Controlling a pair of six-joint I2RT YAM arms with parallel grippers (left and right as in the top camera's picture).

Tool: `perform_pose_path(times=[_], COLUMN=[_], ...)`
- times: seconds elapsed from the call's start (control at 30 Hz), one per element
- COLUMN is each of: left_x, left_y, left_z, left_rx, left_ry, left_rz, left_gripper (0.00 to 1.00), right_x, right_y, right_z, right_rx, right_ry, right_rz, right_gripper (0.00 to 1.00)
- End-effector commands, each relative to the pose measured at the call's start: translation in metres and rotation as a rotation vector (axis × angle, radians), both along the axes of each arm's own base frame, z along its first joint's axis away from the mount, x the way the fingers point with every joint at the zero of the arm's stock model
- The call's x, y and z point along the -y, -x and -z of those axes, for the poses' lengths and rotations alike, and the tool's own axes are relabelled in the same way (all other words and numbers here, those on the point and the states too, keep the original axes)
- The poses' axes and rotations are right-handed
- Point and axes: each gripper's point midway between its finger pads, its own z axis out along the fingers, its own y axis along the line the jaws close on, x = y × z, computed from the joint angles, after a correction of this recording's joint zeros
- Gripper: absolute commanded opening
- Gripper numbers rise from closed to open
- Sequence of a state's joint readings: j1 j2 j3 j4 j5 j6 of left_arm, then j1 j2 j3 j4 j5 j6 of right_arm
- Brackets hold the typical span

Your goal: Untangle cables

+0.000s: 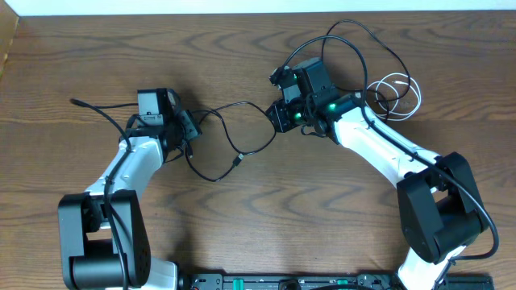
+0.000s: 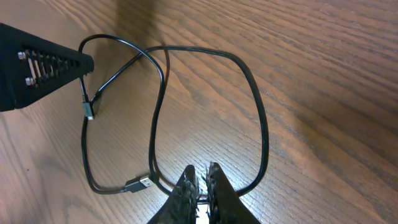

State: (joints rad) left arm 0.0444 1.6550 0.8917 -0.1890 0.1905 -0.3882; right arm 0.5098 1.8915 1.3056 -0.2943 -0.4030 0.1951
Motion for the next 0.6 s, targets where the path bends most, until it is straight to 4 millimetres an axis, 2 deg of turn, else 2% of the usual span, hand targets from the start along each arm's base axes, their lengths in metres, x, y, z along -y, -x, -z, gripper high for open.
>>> perform_pose_path(times=[0.0, 0.07, 0.13, 0.2, 0.23, 0.37, 0.4, 0.47, 0.57], left_x=[-0.009, -0.009, -0.008, -0.002, 0.004, 0.037, 0.044, 0.050, 0.052], left_y=[0.003, 0.001, 0.002, 0.003, 0.002, -0.004, -0.005, -0.005, -0.004], left_z=[0.017, 0.030, 0.037, 0.039, 0.036, 0.008, -0.002, -0.018, -0.040], left_rx=[-0.036, -0.054, -0.073, -0.079, -0.074, 0.001, 0.029, 0.075, 0.137], left_ry=[-0.055, -0.055, -0.033, 0.006, 0.037, 0.200, 0.227, 0.252, 0.251], left_rz=[-0.018, -0.019, -0.038, -0.041, -0.024, 0.112, 0.159, 0.220, 0.272], left_gripper=[0.56, 0.57, 0.48, 0.19, 0.08, 0.08, 0.07, 0.07, 0.07], right_x=[-0.001, -0.001, -0.001, -0.001, -0.001, 0.003, 0.005, 0.008, 0.016], right_y=[0.003, 0.002, 0.002, 0.002, 0.002, -0.002, -0.003, -0.006, -0.010], right_z=[0.007, 0.007, 0.007, 0.007, 0.007, 0.009, 0.009, 0.010, 0.014], right_rx=[-0.016, -0.016, -0.016, -0.015, -0.014, -0.002, 0.000, 0.004, 0.004], right_ry=[0.006, 0.006, 0.006, 0.007, 0.009, 0.032, 0.039, 0.051, 0.087], right_rz=[0.004, 0.005, 0.004, 0.005, 0.007, 0.029, 0.040, 0.058, 0.108], right_gripper=[0.05, 0.05, 0.05, 0.05, 0.06, 0.06, 0.11, 0.27, 0.30])
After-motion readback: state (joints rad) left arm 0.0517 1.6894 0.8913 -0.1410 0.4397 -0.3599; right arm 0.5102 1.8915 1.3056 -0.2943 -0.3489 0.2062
